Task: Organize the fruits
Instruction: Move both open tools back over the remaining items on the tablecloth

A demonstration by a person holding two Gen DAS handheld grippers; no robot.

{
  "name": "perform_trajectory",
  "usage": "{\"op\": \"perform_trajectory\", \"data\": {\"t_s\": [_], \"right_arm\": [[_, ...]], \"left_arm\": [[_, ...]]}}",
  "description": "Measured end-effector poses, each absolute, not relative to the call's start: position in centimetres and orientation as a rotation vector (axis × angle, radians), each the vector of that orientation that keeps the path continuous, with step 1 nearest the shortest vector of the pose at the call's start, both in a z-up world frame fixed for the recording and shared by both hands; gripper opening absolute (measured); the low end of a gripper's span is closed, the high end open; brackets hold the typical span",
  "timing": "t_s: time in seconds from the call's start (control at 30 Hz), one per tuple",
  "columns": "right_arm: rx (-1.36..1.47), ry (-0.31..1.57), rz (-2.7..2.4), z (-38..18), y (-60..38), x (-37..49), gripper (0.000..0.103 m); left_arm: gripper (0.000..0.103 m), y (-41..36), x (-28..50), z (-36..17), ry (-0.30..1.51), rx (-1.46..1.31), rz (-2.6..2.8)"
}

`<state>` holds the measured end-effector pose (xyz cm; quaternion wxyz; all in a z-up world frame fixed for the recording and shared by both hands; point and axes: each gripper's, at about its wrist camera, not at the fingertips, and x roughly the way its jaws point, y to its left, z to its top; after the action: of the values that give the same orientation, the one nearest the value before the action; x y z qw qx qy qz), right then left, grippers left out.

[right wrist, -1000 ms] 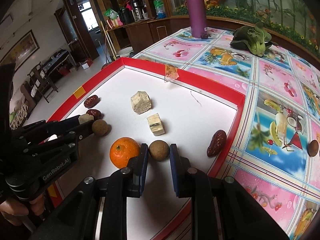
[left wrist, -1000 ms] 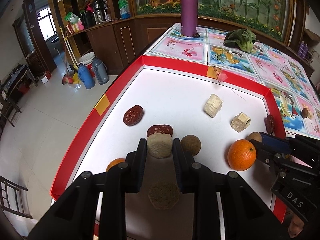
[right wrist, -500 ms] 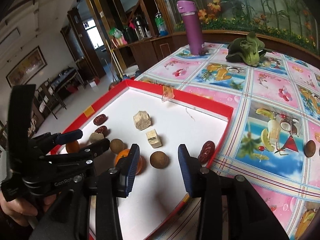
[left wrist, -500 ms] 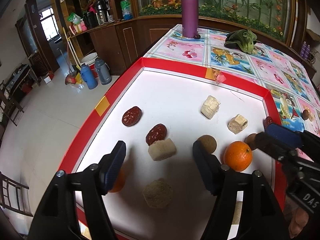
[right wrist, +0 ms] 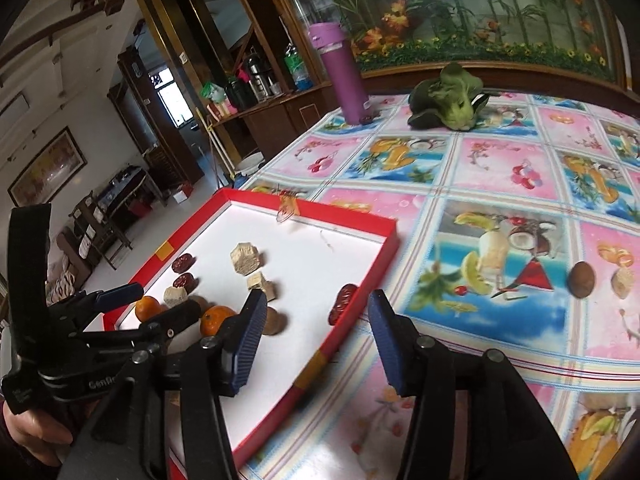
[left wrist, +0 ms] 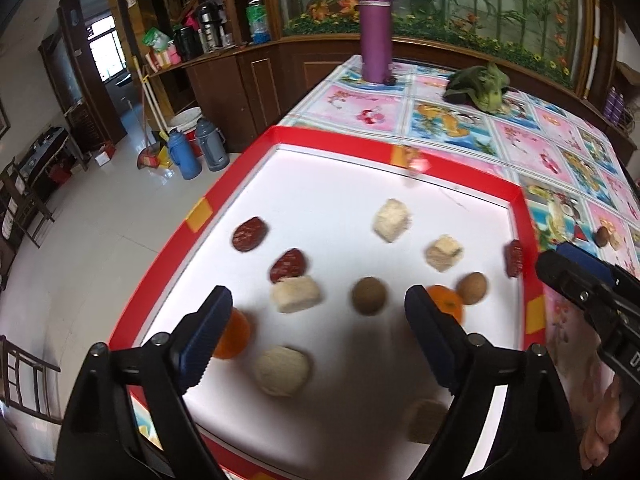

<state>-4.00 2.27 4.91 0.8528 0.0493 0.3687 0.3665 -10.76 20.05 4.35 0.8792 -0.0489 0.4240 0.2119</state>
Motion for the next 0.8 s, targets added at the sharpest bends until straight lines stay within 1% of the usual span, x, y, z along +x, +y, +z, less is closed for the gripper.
{"op": "perform_trajectory", "data": {"t_s": [0.2, 0.4, 0.63, 0.8], "right_arm": [[0.130, 0.740, 0.729, 5.7, -1.5, -3.4, 0.061], [0.113, 0.712, 0.626, 5.9, -7.0, -2.3, 0.064], [0.054, 0.705, 0.487, 5.5, -12.9, -0.1, 0.064], [0.032, 0.738, 0.443, 4.4, -14.9, 1.1, 0.064]], "left_arm": [[0.089, 16.8, -10.0, 5.2, 0.889, -0.056, 0.370], [0.089, 13.0, -8.4, 5.5, 0.928, -0.093, 0.214], [0.089, 7.8, -5.5, 6.0, 0.959, -0.066, 0.100], [0.089, 5.0, -3.4, 5.5, 0.980, -0.027, 0.061]]}}
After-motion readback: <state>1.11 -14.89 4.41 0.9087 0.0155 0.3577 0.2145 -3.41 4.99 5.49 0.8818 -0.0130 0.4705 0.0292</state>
